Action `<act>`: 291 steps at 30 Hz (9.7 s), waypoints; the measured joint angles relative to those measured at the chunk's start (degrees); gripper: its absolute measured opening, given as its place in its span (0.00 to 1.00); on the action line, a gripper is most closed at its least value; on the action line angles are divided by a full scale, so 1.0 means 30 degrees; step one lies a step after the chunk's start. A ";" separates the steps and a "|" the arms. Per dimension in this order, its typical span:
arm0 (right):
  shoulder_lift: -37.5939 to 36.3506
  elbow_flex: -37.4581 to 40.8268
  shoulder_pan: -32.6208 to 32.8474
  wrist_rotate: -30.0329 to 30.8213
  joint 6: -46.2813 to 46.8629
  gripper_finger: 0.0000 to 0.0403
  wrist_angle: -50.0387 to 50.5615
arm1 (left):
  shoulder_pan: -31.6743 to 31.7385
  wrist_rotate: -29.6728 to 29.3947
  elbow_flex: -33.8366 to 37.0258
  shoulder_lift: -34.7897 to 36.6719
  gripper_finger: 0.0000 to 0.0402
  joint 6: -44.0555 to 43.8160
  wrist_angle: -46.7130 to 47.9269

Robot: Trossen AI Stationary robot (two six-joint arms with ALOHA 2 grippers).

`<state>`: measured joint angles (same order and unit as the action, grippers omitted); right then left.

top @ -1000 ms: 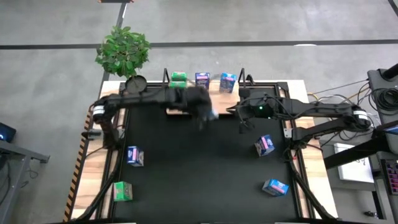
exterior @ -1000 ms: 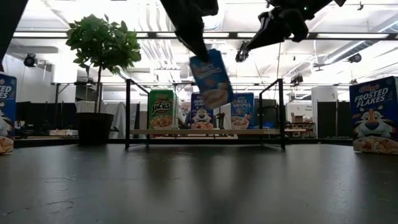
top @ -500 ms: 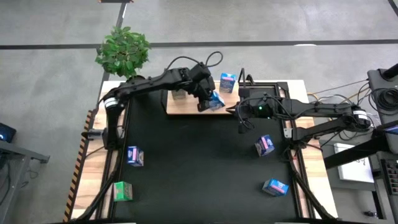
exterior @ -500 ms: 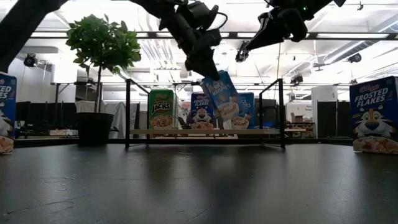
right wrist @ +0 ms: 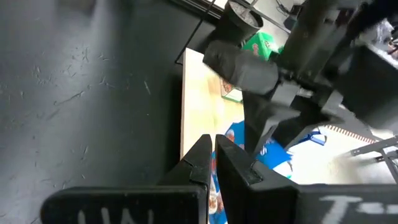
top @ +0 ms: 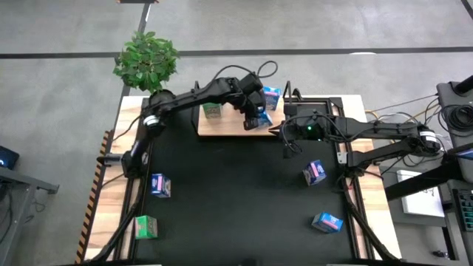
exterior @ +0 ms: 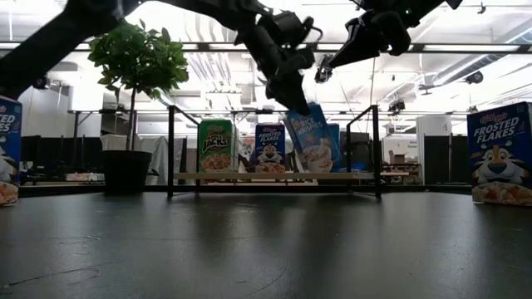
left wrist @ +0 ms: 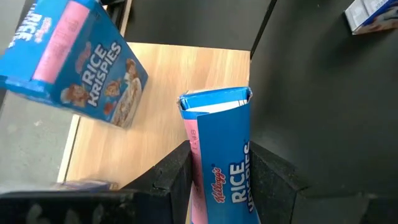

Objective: Stack cereal on shelf
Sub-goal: Put the left light blue cereal box aligned with the other light blue cereal box on the shelf, then adjust the light blue cereal boxes on the shelf

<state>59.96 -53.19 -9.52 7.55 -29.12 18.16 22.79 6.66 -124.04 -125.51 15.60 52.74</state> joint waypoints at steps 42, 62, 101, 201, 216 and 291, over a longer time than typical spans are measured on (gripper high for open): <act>0.0049 0.0000 -0.0080 -0.0006 0.2428 0.03 0.1456 | -0.1018 0.0117 0.1357 0.3176 0.46 0.1285 0.0213; 0.4305 -0.2617 -0.3331 -0.0024 0.1654 0.03 -0.0563 | -0.3672 -0.1902 2.1573 1.7779 0.38 0.0691 -1.6215; 1.0667 -1.1497 -0.6653 -0.1469 0.2222 0.03 0.9917 | -0.3672 -0.1902 2.6401 2.1556 0.38 0.0478 -1.9206; 1.0261 -1.0520 -0.7169 -0.0024 0.8198 0.03 0.9896 | -0.3679 -0.1881 2.6656 2.1505 0.38 -0.0170 -1.8472; 1.0207 -1.0661 -0.7163 -0.0015 0.8841 0.03 1.0203 | -0.3674 -0.1880 2.6656 2.1505 0.38 -0.0170 -1.8481; 1.1767 -1.2488 -0.9624 -0.2164 0.2352 0.03 0.7923 | -0.3672 -0.1887 2.6641 2.1505 0.38 -0.0221 -1.8612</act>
<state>95.27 -90.65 -38.39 1.06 -22.06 41.92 11.77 0.99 -44.12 -60.99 14.94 -3.10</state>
